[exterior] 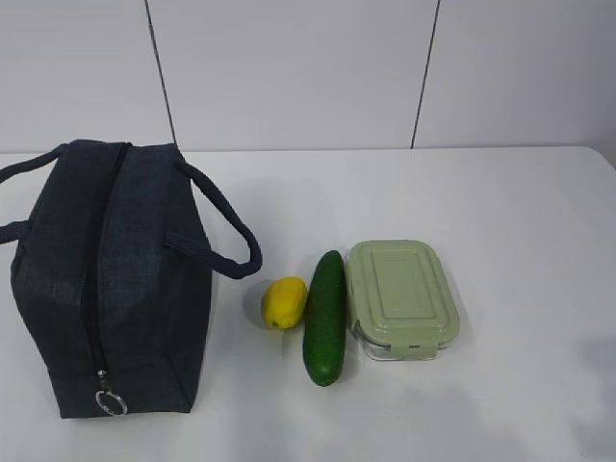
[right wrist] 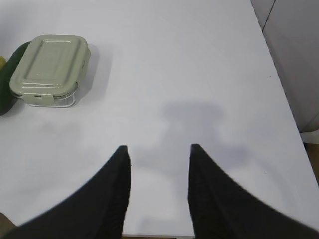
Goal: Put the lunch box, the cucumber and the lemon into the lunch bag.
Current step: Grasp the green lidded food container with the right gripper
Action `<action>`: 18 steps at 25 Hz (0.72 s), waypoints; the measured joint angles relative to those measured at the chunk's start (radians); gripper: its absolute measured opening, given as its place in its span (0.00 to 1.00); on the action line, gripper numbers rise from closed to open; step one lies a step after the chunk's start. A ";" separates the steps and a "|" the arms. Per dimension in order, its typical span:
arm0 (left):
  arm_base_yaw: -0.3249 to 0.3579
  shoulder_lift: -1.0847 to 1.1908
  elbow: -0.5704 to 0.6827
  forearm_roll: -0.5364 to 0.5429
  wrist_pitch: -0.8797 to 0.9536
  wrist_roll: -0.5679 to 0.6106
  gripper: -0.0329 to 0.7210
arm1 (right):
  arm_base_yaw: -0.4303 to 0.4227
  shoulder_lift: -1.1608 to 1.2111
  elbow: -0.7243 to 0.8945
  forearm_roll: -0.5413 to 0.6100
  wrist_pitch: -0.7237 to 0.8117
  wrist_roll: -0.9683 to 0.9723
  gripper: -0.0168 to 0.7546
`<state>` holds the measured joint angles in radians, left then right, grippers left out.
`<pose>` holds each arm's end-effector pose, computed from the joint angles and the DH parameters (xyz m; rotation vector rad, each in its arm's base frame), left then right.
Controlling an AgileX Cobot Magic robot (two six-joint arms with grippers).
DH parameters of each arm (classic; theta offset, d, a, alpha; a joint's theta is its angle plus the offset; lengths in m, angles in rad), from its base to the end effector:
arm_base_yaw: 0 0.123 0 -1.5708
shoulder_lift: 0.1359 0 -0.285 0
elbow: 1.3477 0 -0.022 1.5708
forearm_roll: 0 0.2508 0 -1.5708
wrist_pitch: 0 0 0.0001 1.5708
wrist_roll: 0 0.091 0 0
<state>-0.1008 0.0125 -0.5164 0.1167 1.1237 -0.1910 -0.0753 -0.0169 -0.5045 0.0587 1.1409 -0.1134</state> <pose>-0.0068 0.0103 0.2773 -0.1047 2.0951 -0.0350 -0.0111 0.0057 0.2721 -0.0464 2.1014 -0.0427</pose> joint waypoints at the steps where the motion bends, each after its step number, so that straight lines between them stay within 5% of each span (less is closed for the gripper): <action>1: 0.000 0.000 0.000 0.000 0.000 0.000 0.36 | 0.000 0.000 0.000 0.000 0.000 0.000 0.39; 18: 0.000 0.000 0.000 0.000 0.000 0.000 0.36 | 0.000 0.000 0.000 0.000 0.000 0.000 0.39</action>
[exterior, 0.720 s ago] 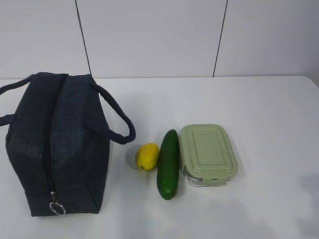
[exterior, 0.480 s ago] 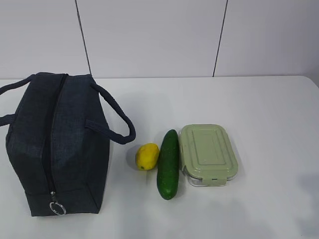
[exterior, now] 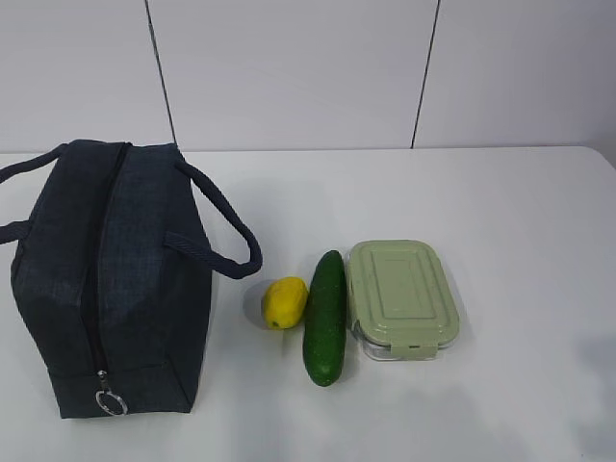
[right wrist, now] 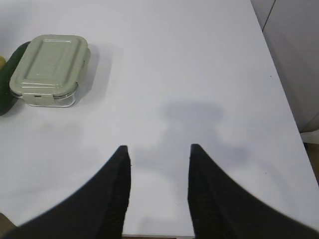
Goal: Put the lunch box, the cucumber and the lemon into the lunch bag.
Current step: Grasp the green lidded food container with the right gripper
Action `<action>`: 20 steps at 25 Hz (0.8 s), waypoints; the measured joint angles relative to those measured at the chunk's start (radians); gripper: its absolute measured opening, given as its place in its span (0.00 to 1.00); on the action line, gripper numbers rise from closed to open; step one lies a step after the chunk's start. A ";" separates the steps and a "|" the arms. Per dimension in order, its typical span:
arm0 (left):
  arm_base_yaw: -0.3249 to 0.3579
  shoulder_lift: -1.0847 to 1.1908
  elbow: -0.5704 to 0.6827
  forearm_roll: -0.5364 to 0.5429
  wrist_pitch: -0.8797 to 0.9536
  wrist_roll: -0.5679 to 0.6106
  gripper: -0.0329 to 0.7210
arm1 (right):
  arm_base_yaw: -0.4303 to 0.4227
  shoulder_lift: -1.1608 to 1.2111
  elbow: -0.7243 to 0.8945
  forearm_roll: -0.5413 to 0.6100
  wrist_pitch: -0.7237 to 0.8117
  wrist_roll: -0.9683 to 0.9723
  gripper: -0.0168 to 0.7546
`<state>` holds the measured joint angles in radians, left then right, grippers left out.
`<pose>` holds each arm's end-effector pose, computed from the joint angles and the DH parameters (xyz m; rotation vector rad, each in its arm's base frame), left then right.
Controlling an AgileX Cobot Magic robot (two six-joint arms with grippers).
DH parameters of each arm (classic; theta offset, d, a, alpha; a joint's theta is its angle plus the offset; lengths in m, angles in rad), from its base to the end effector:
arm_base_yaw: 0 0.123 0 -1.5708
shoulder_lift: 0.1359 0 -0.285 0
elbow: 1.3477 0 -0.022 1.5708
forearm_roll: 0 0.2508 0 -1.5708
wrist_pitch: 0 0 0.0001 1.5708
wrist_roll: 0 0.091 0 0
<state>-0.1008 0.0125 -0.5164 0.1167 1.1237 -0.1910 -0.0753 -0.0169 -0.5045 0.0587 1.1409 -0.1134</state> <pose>-0.0068 0.0103 0.2773 -0.1047 2.0951 -0.0350 -0.0111 0.0057 0.2721 -0.0464 2.1014 -0.0427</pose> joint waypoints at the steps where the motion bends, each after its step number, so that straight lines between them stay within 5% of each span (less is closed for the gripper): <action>1: 0.000 0.000 0.000 0.000 0.000 0.000 0.36 | 0.000 0.000 0.000 0.000 0.000 0.000 0.39; 20: 0.000 0.000 0.000 0.000 0.000 0.000 0.36 | 0.000 0.000 0.000 0.000 0.000 0.000 0.39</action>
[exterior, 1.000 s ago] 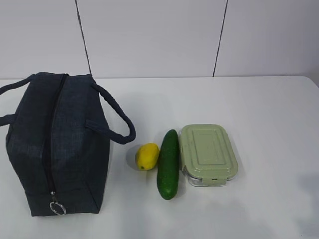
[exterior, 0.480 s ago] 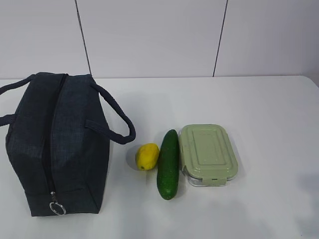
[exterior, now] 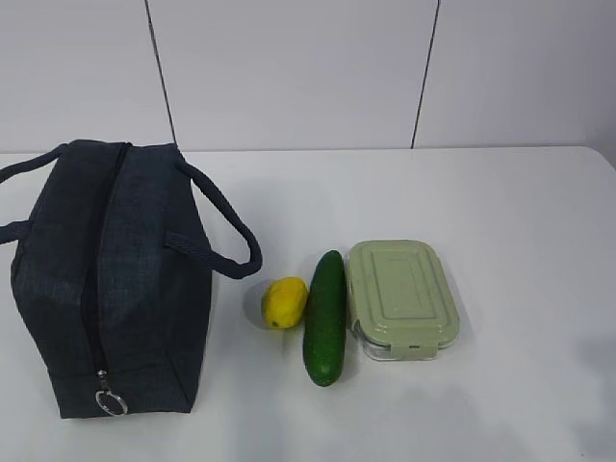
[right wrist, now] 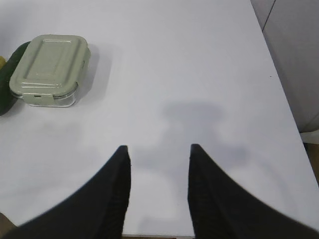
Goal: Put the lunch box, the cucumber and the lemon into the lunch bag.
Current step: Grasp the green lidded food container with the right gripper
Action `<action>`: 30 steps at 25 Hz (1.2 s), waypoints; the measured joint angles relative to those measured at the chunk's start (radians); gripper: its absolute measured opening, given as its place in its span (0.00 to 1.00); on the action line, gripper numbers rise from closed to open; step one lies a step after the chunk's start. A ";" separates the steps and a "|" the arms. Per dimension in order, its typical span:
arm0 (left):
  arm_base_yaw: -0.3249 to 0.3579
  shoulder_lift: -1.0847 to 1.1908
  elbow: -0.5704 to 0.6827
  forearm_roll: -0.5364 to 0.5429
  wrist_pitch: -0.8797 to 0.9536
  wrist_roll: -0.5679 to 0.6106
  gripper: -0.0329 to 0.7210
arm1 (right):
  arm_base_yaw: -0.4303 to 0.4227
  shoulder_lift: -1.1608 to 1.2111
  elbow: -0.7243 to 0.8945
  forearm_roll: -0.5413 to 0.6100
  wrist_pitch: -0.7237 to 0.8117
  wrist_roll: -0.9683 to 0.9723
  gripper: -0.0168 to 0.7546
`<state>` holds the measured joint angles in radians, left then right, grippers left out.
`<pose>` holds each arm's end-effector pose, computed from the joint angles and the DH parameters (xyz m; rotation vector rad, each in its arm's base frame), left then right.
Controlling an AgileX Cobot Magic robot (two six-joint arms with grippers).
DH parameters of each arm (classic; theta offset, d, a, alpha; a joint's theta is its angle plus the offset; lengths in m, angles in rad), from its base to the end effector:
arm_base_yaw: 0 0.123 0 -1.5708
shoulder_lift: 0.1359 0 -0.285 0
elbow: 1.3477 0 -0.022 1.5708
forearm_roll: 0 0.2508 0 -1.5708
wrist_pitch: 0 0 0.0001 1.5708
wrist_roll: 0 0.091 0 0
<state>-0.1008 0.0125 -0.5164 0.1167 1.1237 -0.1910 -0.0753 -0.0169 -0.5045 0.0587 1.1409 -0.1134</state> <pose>-0.0068 0.0103 0.2773 -0.1047 2.0951 -0.0350 -0.0111 0.0057 0.2721 -0.0464 2.1014 -0.0427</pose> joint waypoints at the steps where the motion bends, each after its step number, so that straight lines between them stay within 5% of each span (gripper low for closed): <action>1: 0.000 0.000 0.000 0.000 0.000 0.000 0.36 | 0.000 0.000 0.000 0.000 0.000 0.000 0.39; 18: 0.000 0.000 0.000 0.000 0.000 0.000 0.36 | 0.000 0.000 0.000 0.017 0.000 0.000 0.39; 30: 0.000 0.000 0.000 0.000 0.000 0.000 0.36 | 0.000 0.049 0.000 0.066 -0.005 0.000 0.51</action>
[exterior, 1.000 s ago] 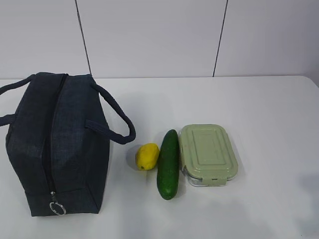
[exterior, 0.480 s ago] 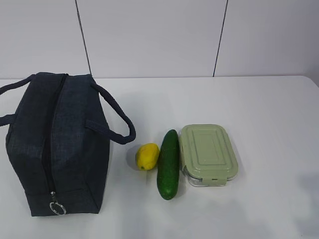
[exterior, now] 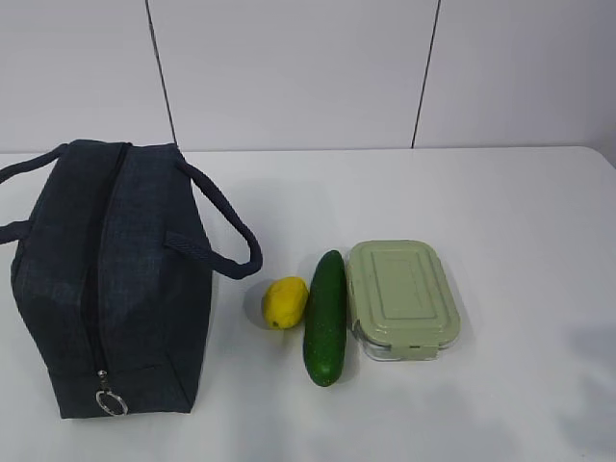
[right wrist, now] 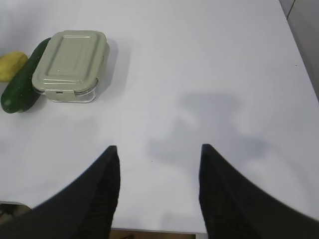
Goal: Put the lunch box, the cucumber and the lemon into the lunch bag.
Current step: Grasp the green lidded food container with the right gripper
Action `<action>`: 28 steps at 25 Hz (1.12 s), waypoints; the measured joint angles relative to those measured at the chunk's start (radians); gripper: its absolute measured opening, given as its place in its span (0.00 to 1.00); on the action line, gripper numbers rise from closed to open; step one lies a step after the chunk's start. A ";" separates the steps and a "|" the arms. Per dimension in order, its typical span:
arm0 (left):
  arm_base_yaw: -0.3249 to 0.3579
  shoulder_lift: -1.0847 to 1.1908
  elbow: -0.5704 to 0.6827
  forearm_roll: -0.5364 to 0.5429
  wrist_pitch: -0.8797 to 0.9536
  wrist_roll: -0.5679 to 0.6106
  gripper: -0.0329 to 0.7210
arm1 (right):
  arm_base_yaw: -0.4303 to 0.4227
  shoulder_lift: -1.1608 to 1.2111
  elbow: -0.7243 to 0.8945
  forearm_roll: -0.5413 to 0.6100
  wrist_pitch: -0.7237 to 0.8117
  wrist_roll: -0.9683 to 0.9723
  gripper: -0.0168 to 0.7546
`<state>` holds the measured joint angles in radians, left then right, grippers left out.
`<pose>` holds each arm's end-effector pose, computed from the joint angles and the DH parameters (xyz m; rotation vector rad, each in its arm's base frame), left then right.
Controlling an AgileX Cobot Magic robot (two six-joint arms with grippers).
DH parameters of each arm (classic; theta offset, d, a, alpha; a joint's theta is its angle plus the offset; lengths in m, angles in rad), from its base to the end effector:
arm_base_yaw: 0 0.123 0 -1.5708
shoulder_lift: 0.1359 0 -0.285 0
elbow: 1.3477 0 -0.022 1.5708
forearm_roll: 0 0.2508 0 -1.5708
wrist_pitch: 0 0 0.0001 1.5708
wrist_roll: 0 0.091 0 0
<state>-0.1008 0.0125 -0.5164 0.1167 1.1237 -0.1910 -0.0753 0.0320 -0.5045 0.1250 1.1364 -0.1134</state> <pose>-0.0068 0.0103 0.2773 -0.1047 2.0951 -0.0350 -0.0035 0.0106 0.2733 -0.0503 2.1401 0.0420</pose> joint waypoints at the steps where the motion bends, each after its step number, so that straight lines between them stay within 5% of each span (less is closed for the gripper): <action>1: 0.000 0.000 0.000 0.000 0.000 0.000 0.36 | 0.000 0.009 0.000 0.001 -0.002 0.000 0.51; 13: 0.000 0.000 0.000 0.000 0.000 0.000 0.36 | 0.000 0.055 -0.004 0.020 -0.021 0.000 0.51; 28: 0.000 0.000 0.000 0.000 0.000 0.000 0.36 | 0.000 0.436 -0.113 0.265 -0.101 -0.123 0.51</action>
<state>-0.1008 0.0125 -0.5164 0.1167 1.1237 -0.1910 -0.0753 0.4678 -0.6174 0.3902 1.0349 -0.2364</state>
